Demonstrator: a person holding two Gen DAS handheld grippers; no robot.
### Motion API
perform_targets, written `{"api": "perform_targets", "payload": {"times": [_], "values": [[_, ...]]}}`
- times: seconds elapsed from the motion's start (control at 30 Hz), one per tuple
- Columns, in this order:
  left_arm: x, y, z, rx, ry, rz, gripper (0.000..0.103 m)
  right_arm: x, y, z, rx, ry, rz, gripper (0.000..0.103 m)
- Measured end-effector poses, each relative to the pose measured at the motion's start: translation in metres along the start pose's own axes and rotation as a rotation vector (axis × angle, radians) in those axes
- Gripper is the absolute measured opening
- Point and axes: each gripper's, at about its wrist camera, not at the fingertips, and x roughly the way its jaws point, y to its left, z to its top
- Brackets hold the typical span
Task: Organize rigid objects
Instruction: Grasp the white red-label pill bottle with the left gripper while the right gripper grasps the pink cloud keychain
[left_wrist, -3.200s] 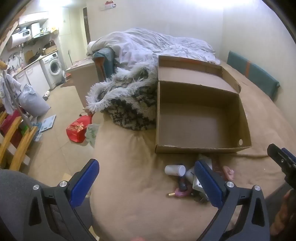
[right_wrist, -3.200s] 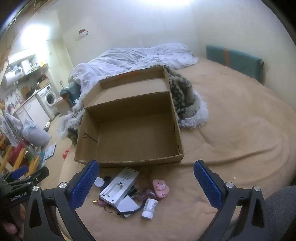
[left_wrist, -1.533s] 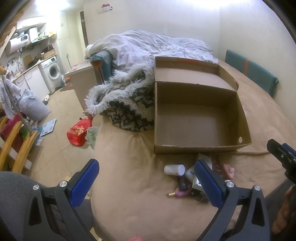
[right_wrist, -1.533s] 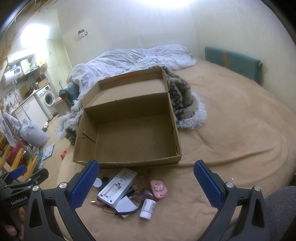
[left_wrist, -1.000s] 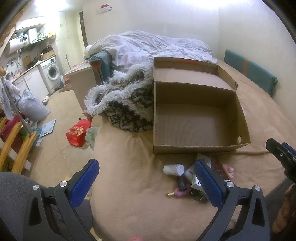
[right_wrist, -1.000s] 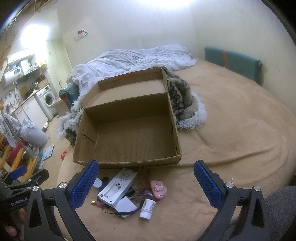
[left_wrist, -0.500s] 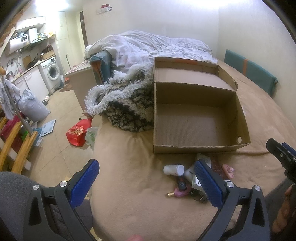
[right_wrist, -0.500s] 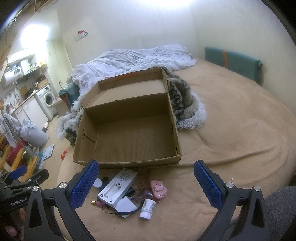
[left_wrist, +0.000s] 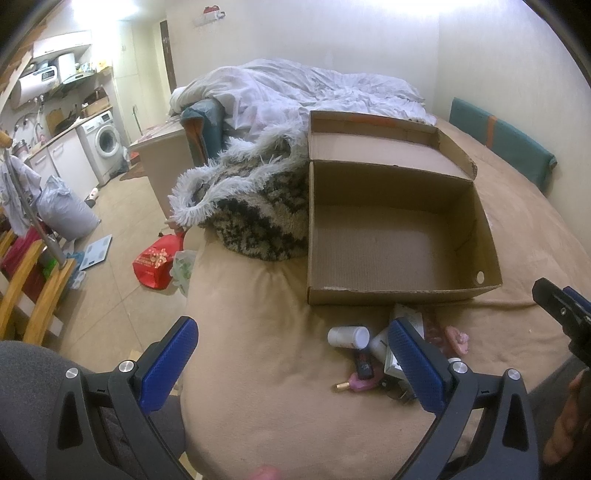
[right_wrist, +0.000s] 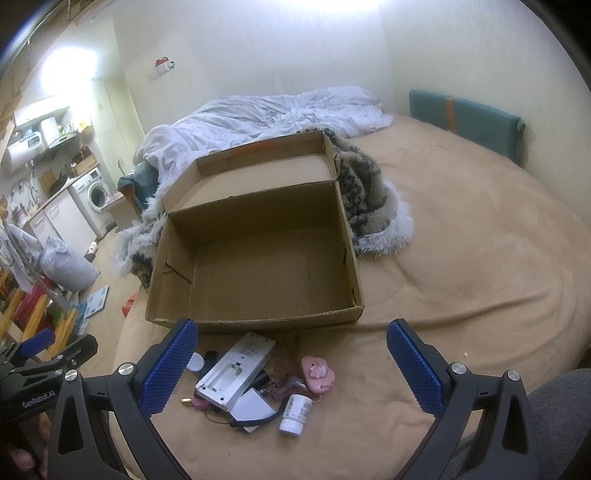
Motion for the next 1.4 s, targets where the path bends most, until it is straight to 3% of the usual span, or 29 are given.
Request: {"api": "perform_targets", "payload": {"times": [0.33, 0.6, 0.7, 0.77, 0.87, 1.0, 1.2, 1.37, 1.4], "values": [[0.016, 0.013, -0.006, -0.033, 0.101, 0.029, 0.103, 0.028, 0.002, -0.013, 0.034, 0.165, 0.014, 0.103], [0.053, 0.028, -0.004, -0.125, 0.283, -0.036, 0.103, 0.073, -0.016, -0.024, 0.129, 0.425, 0.104, 0.103], [0.076, 0.029, 0.000, -0.173, 0.381, -0.072, 0.094, 0.089, -0.023, -0.028, 0.163, 0.496, 0.105, 0.103], [0.095, 0.027, 0.003, -0.200, 0.437, -0.089, 0.092, 0.096, -0.027, -0.028, 0.199, 0.519, 0.114, 0.103], [0.126, 0.009, 0.005, -0.163, 0.516, -0.121, 0.089, 0.105, -0.031, -0.029, 0.248, 0.539, 0.128, 0.103], [0.158, -0.014, 0.002, -0.089, 0.586, -0.158, 0.074, 0.111, -0.033, -0.033, 0.264, 0.554, 0.117, 0.103], [0.197, -0.026, -0.005, -0.078, 0.641, -0.227, 0.071, 0.115, -0.033, -0.034, 0.267, 0.566, 0.108, 0.103], [0.216, -0.021, -0.014, -0.144, 0.675, -0.268, 0.036, 0.115, -0.031, -0.035, 0.251, 0.566, 0.109, 0.103], [0.216, -0.019, -0.013, -0.152, 0.675, -0.270, 0.024, 0.115, -0.033, -0.035, 0.254, 0.566, 0.109, 0.103]]}}
